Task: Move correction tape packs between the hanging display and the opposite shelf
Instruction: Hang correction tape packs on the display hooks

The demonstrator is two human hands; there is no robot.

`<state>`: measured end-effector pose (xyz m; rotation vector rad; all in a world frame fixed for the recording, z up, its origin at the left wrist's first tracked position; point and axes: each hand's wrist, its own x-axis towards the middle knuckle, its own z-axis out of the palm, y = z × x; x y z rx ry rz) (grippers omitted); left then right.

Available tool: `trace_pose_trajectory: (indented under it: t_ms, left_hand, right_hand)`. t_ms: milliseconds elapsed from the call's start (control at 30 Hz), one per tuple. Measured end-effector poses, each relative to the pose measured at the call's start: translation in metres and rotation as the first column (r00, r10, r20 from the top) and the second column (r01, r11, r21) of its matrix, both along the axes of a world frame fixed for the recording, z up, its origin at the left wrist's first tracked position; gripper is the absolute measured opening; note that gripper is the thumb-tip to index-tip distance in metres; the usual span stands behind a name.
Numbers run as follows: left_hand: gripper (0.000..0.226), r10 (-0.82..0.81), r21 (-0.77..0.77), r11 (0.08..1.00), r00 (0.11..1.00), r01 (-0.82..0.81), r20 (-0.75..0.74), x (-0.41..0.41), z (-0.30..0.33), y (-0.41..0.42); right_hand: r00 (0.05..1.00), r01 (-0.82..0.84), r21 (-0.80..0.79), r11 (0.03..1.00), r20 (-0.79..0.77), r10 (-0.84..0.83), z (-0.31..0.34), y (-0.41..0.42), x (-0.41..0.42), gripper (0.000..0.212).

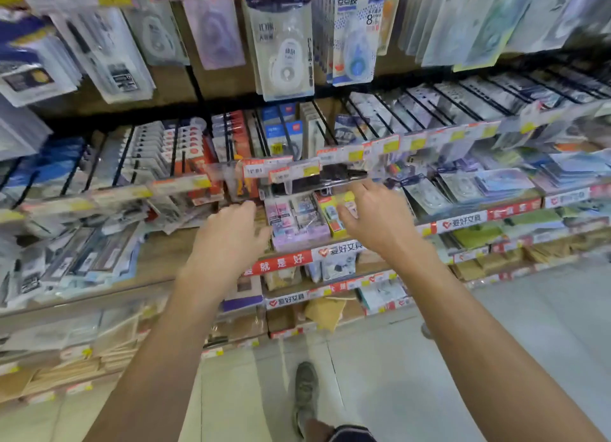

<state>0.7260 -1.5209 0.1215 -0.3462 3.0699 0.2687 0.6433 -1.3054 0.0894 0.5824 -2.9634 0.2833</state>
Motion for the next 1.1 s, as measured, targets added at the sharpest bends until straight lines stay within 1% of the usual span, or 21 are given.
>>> trace_pose_trajectory:
  t_ms: [67, 167, 233, 333, 367, 467, 533, 600, 633, 700, 733, 800, 933, 1000, 1100]
  left_hand:
    - [0.038, -0.023, 0.009, 1.0, 0.999, 0.023, 0.043, 0.018, -0.015, 0.011]
    - [0.035, -0.064, 0.001, 0.998, 0.997, 0.064, 0.041, 0.039, -0.037, 0.034]
    - [0.032, -0.1, 0.01, 0.995, 0.993, 0.099, 0.059, 0.052, -0.047, 0.052]
    - [0.026, -0.195, 0.027, 0.981, 0.977, 0.193, 0.088, 0.067, -0.057, 0.086]
    - [0.026, -0.223, 0.022, 0.975, 0.969, 0.222, 0.103, 0.071, -0.058, 0.098]
    - [0.037, -0.292, -0.029, 0.953, 0.941, 0.301, 0.168, 0.076, -0.062, 0.129]
    - [0.032, -0.356, -0.051, 0.927, 0.915, 0.371, 0.19, 0.073, -0.064, 0.148]
    - [0.029, -0.41, -0.023, 0.905, 0.882, 0.426, 0.231, 0.065, -0.063, 0.171]
    - [0.033, -0.436, -0.014, 0.891, 0.865, 0.453, 0.25, 0.059, -0.063, 0.186]
    - [0.043, -0.498, -0.016, 0.853, 0.823, 0.521, 0.272, 0.046, -0.062, 0.222]
    - [0.045, -0.531, -0.012, 0.831, 0.801, 0.555, 0.274, 0.04, -0.06, 0.242]
    - [0.045, -0.592, 0.006, 0.788, 0.754, 0.616, 0.285, 0.03, -0.055, 0.286]
    - [0.046, -0.693, -0.032, 0.665, 0.633, 0.746, 0.345, 0.009, -0.037, 0.386]
    - [0.044, -0.736, -0.049, 0.609, 0.587, 0.792, 0.336, -0.002, -0.029, 0.44]
    - [0.039, -0.802, -0.055, 0.549, 0.544, 0.834, 0.248, -0.018, -0.016, 0.514]
  right_hand:
    - [0.997, -0.001, 0.006, 1.0, 0.079, 0.0, -0.008, 0.01, 0.025, 0.046]
    - [0.989, 0.007, -0.02, 1.0, 0.151, -0.003, -0.025, 0.032, 0.063, 0.046]
    - [0.981, 0.043, -0.028, 0.999, 0.19, -0.037, -0.035, 0.049, 0.088, 0.042]
    - [0.966, 0.113, -0.015, 0.993, 0.234, -0.107, -0.048, 0.078, 0.122, 0.037]
    - [0.963, 0.13, -0.017, 0.991, 0.24, -0.123, -0.05, 0.088, 0.131, 0.037]
    - [0.95, 0.179, -0.013, 0.984, 0.264, -0.169, -0.051, 0.12, 0.151, 0.036]
    - [0.936, 0.226, -0.042, 0.973, 0.286, -0.205, -0.051, 0.144, 0.158, 0.037]
    - [0.923, 0.272, -0.055, 0.961, 0.299, -0.244, -0.05, 0.168, 0.162, 0.041]
    - [0.914, 0.294, -0.047, 0.955, 0.306, -0.266, -0.051, 0.181, 0.163, 0.041]
    - [0.884, 0.352, -0.042, 0.935, 0.345, -0.317, -0.051, 0.213, 0.164, 0.039]
    - [0.862, 0.385, -0.045, 0.922, 0.373, -0.342, -0.05, 0.23, 0.165, 0.036]
    - [0.827, 0.439, -0.029, 0.898, 0.404, -0.391, -0.046, 0.268, 0.166, 0.033]
    - [0.757, 0.535, -0.009, 0.845, 0.45, -0.474, -0.041, 0.356, 0.17, 0.033]
    - [0.716, 0.598, -0.017, 0.802, 0.461, -0.524, -0.045, 0.403, 0.178, 0.035]
    - [0.645, 0.668, 0.007, 0.744, 0.493, -0.584, -0.057, 0.466, 0.188, 0.036]
